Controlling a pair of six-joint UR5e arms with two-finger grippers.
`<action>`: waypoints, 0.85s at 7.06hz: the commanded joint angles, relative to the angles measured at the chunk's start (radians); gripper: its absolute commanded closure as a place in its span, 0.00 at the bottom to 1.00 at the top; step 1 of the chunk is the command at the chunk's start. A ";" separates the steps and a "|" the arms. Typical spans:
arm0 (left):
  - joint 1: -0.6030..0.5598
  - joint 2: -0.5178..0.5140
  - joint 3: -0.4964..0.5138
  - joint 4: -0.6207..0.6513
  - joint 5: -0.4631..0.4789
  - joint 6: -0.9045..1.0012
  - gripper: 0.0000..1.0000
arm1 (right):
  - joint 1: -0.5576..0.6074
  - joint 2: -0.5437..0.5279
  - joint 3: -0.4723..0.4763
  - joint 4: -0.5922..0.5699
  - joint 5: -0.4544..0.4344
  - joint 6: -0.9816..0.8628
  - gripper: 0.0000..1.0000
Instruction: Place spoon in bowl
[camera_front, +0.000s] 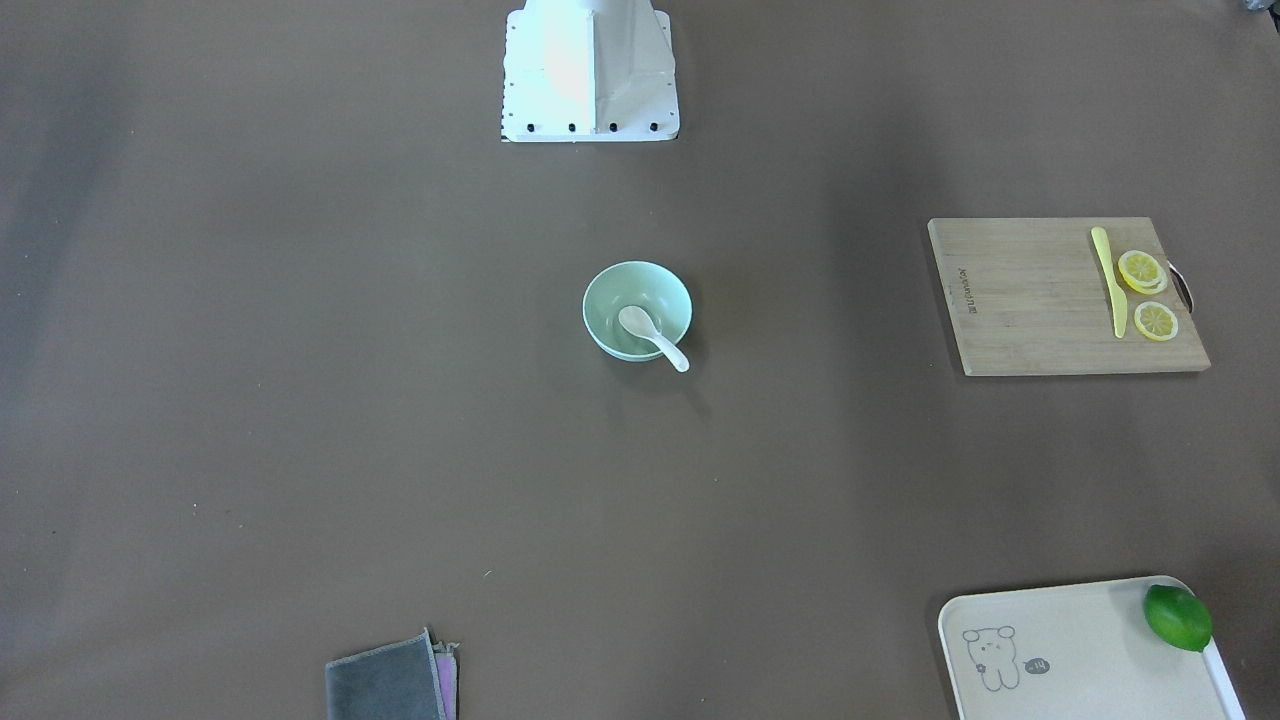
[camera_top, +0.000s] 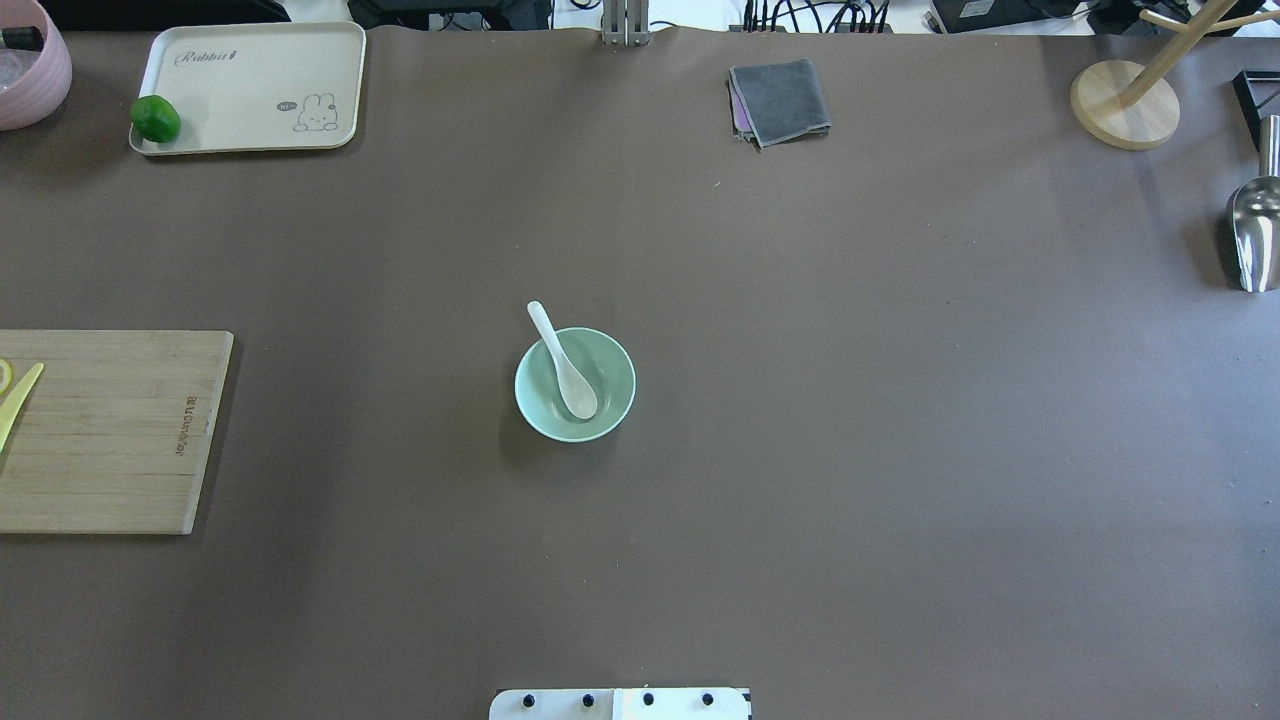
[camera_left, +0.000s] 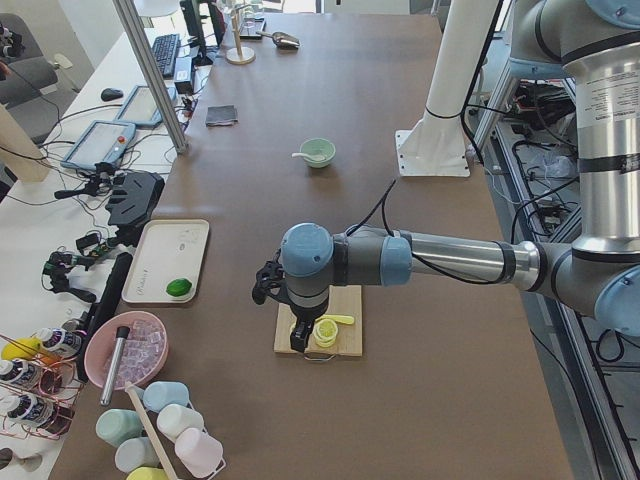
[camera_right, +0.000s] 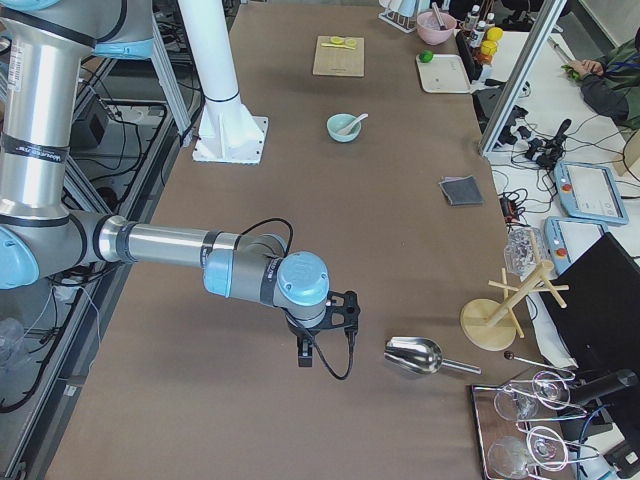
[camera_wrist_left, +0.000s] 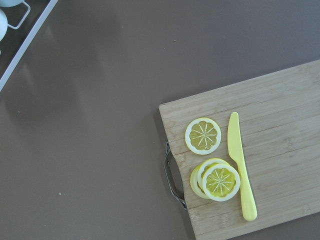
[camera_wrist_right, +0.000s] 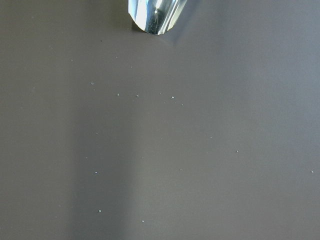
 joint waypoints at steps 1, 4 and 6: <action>-0.001 -0.001 -0.012 0.000 0.038 0.001 0.02 | 0.000 -0.001 -0.005 0.000 0.002 0.002 0.00; -0.002 0.001 -0.018 0.000 0.038 0.001 0.02 | 0.000 0.001 -0.003 0.002 0.051 0.000 0.00; -0.005 0.004 -0.026 0.000 0.036 0.001 0.02 | 0.000 0.001 -0.003 0.002 0.059 0.000 0.00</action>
